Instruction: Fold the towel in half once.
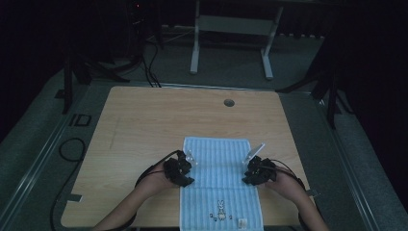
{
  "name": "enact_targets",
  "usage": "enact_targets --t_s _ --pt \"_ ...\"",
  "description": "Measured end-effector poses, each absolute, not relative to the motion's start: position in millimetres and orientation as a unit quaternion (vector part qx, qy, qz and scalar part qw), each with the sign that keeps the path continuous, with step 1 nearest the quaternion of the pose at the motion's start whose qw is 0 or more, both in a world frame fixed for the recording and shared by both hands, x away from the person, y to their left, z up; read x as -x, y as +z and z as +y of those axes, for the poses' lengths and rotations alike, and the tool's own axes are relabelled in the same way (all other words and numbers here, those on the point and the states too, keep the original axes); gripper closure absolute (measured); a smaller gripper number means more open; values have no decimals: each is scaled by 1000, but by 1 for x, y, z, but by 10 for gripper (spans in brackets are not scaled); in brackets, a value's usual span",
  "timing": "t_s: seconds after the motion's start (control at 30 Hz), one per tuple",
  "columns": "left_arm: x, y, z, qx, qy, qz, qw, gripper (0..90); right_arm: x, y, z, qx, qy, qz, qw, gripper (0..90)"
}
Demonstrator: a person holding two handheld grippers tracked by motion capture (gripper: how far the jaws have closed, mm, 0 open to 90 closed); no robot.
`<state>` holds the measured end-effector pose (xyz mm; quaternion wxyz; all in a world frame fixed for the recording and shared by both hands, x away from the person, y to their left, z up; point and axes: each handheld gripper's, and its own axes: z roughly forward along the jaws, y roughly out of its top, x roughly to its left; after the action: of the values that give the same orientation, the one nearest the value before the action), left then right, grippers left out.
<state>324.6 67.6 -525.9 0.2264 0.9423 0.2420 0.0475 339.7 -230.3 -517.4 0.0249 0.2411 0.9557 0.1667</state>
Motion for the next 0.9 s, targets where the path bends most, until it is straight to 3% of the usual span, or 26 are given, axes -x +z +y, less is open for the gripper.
enact_targets --t_s 0.43,0.57,0.9 --pt "-373 -526 63 -940 43 251 229 574 -385 -517 -234 -276 159 948 20 670" --pt "-377 -516 64 -944 35 240 221 543 -383 -512 -234 -261 160 952 17 614" --pt "-442 -499 75 -906 109 342 223 494 -437 -479 -235 -311 168 933 70 616"
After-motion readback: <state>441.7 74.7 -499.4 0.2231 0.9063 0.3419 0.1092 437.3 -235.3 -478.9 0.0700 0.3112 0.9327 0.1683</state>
